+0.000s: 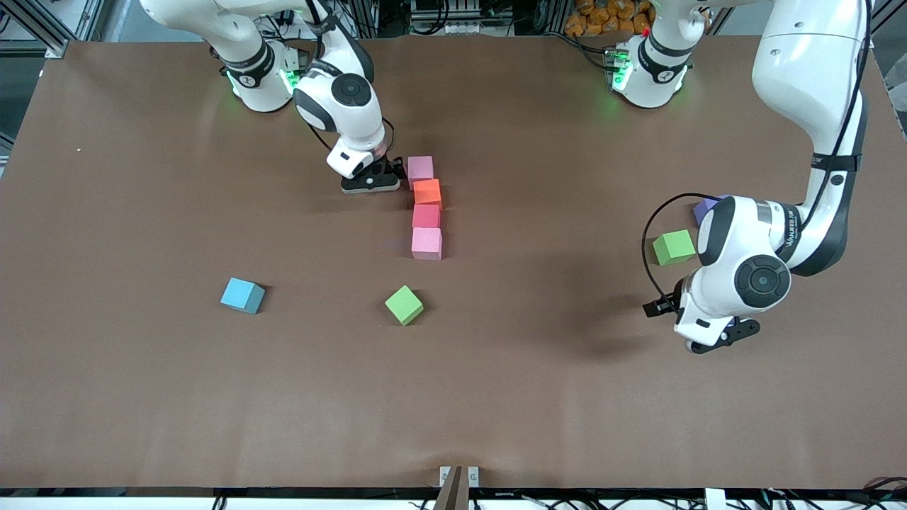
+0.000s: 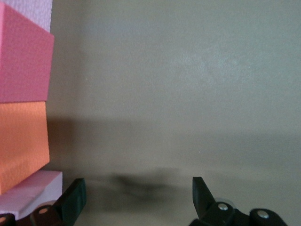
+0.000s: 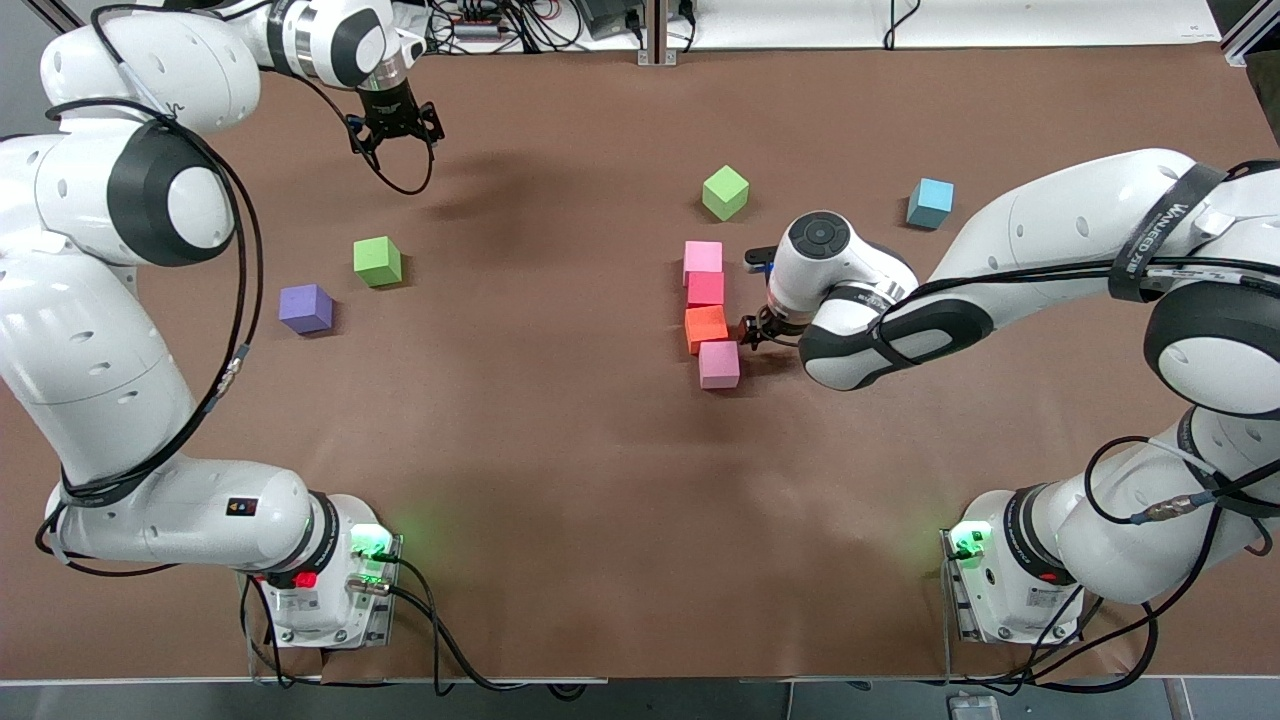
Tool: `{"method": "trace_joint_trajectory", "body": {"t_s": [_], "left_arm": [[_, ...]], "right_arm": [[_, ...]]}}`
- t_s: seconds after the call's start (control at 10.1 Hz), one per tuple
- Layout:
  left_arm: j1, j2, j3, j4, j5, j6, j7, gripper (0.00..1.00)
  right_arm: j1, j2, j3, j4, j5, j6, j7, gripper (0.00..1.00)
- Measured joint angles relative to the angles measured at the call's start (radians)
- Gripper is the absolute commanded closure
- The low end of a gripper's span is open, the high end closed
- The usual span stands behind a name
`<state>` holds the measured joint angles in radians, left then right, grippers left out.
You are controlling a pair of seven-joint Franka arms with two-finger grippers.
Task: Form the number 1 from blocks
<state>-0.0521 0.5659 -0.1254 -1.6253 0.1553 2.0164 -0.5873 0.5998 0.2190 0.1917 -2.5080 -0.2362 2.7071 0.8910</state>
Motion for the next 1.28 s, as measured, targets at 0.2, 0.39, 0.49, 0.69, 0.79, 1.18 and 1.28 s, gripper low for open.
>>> {"method": "trace_joint_trajectory", "body": {"t_s": [0.2, 0.39, 0.49, 0.69, 0.79, 1.18, 1.28], "left_arm": [[0.0, 0.0, 0.0, 0.0, 0.0, 0.0, 0.0, 0.0], [0.0, 0.0, 0.0, 0.0, 0.0, 0.0, 0.0, 0.0], [0.0, 0.0, 0.0, 0.0, 0.0, 0.0, 0.0, 0.0], [0.001, 0.001, 0.001, 0.0, 0.0, 0.0, 0.0, 0.0], [0.001, 0.002, 0.001, 0.0, 0.0, 0.0, 0.0, 0.0], [0.003, 0.004, 0.001, 0.0, 0.0, 0.0, 0.0, 0.0], [0.003, 0.004, 0.001, 0.0, 0.0, 0.0, 0.0, 0.0]], "right_arm": [[0.014, 0.0, 0.016, -0.001, 0.0, 0.002, 0.056, 0.0], [0.022, 0.0, 0.034, -0.001, 0.0, 0.003, 0.096, 0.0], [0.023, 0.0, 0.036, -0.001, 0.0, 0.003, 0.102, 0.0], [0.023, 0.0, 0.036, -0.001, 0.001, 0.003, 0.116, 0.0], [0.023, 0.0, 0.036, -0.001, 0.002, 0.006, 0.128, 0.0], [0.023, 0.0, 0.037, -0.001, 0.003, 0.021, 0.161, 0.0], [0.025, 0.0, 0.038, -0.001, 0.003, 0.023, 0.162, 0.0]]}}
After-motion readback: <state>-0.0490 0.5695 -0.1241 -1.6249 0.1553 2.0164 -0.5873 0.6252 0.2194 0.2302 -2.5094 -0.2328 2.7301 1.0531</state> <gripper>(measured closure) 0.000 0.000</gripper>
